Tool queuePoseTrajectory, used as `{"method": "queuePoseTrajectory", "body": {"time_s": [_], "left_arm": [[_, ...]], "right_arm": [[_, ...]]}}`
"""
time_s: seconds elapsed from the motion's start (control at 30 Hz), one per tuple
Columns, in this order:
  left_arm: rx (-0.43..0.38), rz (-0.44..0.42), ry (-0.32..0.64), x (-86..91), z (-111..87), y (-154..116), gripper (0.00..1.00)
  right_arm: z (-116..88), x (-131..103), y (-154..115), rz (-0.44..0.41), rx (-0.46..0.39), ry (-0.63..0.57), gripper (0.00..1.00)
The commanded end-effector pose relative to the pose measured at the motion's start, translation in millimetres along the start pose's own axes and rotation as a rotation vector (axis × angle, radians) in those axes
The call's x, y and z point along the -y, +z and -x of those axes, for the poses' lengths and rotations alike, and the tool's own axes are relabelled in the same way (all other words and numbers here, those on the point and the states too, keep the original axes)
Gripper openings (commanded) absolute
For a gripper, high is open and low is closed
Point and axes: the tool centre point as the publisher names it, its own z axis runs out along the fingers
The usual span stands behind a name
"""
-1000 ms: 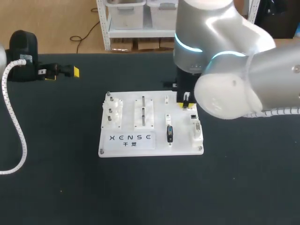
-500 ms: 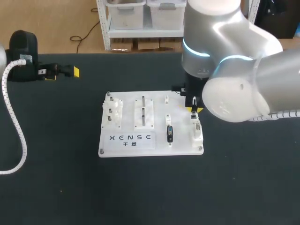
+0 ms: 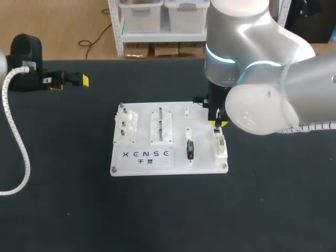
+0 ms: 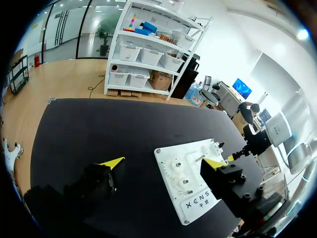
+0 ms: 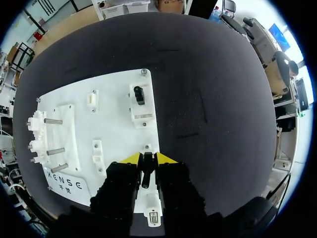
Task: Insert the USB connector, Ethernet cable, and multi-pin plug into their matching sockets one by one.
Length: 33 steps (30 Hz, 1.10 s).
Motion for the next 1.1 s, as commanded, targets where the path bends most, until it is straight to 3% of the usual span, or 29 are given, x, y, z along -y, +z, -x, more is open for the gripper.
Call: {"method": "queuePoseTrajectory", "body": {"time_s": [0.03, 1.1], "left_arm": [[0.0, 0.0, 0.0, 0.0, 0.0, 0.0, 1.0], [0.0, 0.0, 0.0, 0.0, 0.0, 0.0, 1.0]], "right_arm": [[-0.6, -0.7, -0.3, 0.003, 0.0, -0.002, 0.0], [-7.4, 4.6, 15.0, -0.031, -0.021, 0.009, 0.0]]}}
